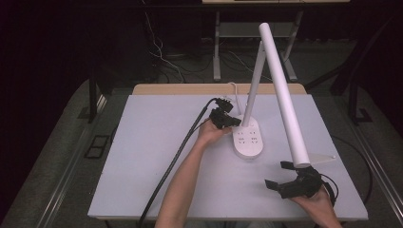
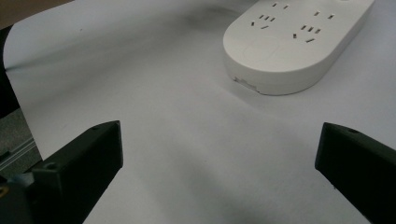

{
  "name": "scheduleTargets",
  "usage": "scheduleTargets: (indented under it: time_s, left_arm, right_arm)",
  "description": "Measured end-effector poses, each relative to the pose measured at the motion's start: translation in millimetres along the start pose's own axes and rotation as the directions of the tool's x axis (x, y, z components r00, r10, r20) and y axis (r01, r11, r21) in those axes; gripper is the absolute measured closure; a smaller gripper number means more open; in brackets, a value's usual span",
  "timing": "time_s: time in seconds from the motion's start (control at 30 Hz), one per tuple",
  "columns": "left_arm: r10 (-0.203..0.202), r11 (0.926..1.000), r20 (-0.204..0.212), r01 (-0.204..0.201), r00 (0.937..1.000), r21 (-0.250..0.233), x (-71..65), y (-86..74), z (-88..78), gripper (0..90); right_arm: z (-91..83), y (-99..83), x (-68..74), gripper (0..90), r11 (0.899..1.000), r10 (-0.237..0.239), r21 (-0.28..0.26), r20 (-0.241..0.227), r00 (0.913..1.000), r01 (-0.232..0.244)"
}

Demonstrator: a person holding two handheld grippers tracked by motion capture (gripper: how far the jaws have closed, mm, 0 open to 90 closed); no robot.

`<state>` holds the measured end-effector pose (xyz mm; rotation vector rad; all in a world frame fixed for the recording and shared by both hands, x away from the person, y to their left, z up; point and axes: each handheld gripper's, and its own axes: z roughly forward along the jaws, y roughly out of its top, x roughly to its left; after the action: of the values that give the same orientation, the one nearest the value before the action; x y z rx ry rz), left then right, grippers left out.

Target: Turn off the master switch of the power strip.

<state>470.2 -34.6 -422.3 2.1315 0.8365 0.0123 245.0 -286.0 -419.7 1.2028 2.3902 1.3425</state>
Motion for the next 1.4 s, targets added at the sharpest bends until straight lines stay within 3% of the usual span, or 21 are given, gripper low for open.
scheduleTargets:
  time_s: [0.37, 0.5, 0.73, 0.87, 1.03, 1.23, 1.33, 1.4]
  left_arm:
    - [0.022, 0.9997, -0.036, -0.023, 0.9991, -0.012, 0.4, -1.7, 1.8, 90.0]
    - [0.022, 0.9997, -0.023, -0.022, 0.9995, -0.006, 1.3, -3.9, 2.6, 90.0]
    - [0.037, 0.9991, -0.072, -0.036, 0.9967, 0.023, 2.1, -2.4, -1.5, 90.0]
    - [0.056, 0.9984, -0.091, -0.055, 0.9943, 0.011, 0.6, -4.9, -2.3, 90.0]
    - [0.066, 0.9976, -0.09, -0.063, 0.9938, 0.028, 0.0, -2.4, -2.2, 90.0]
    - [0.055, 0.9983, -0.069, -0.053, 0.9961, 0.025, 1.6, -3.0, -3.5, 90.0]
    - [0.046, 0.9989, -0.058, -0.046, 0.9972, -0.001, 0.3, -1.3, -3.8, 90.0]
    - [0.058, 0.9983, -0.059, -0.057, 0.9966, 0.011, -0.7, -0.1, -3.7, 90.0]
  right_arm:
    - [0.0, -0.2, -0.6, 0.4, 1.0, -0.002, 0.0, 0.002, 1.0, 0.002]
    - [0.0, -0.1, -1.0, 0.4, 1.0, -0.003, -0.001, 0.001, 1.0, 0.003]
    - [0.0, -0.1, -0.7, 0.4, 1.0, -0.003, 0.003, 0.003, 1.0, 0.003]
    - [-1.5, 0.0, -0.8, 0.4, 1.0, -0.004, -0.001, 0.003, 1.0, 0.004]
    - [-1.4, -0.3, -1.7, 0.4, 1.0, 0.0, -0.001, 0.005, 1.0, 0.0]
    - [-0.8, -0.6, -3.4, 0.4, 1.0, 0.003, -0.001, 0.005, 1.0, -0.003]
    - [-0.3, -0.7, -1.9, 0.4, 1.0, 0.001, 0.001, 0.005, 1.0, -0.001]
    - [-0.5, -0.7, -1.7, 0.4, 1.0, 0.001, 0.001, 0.005, 1.0, -0.001]
